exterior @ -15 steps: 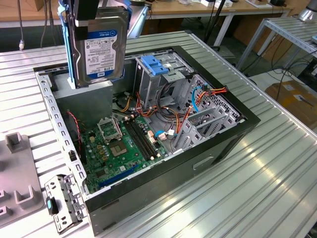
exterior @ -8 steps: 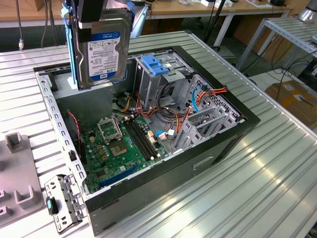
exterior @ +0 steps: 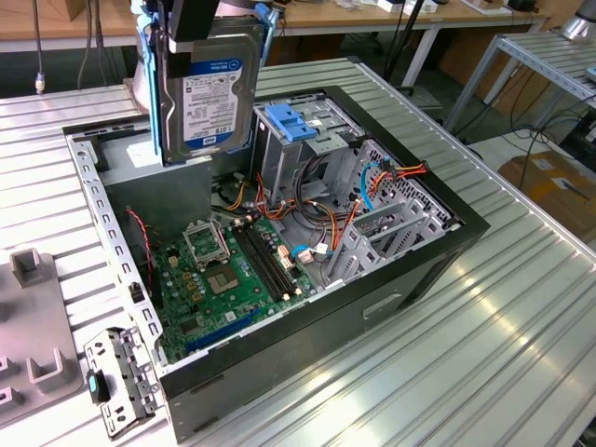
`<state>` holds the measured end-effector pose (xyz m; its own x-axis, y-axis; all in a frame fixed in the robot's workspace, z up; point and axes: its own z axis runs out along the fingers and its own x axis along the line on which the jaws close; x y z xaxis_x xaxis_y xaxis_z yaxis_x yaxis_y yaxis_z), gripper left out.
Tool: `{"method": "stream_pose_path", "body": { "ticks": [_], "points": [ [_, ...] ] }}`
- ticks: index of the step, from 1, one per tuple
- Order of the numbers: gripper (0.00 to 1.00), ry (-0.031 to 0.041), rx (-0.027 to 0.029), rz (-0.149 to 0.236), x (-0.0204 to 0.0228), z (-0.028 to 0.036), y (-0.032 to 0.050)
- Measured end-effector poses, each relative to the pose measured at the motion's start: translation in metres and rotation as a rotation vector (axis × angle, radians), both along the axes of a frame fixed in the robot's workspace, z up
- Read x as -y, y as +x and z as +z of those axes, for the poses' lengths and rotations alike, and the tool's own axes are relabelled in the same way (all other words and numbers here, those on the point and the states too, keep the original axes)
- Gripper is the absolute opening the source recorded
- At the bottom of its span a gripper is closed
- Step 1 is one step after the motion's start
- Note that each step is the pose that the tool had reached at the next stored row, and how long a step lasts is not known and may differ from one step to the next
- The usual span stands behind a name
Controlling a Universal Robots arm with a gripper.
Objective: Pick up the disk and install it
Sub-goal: 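Insert the disk into the insertion slot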
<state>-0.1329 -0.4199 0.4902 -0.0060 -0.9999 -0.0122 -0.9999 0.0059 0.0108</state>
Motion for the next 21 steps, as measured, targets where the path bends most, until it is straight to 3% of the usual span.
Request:
{"method": "stream_pose_path", "body": {
  "ticks": [5, 21],
  "points": [
    [0.37, -0.0003, 0.0, 0.0, 0.0, -0.0002, 0.007],
    [0.37, -0.0005, 0.0001, 0.0, 0.0, -0.0002, 0.008]
  ]
}}
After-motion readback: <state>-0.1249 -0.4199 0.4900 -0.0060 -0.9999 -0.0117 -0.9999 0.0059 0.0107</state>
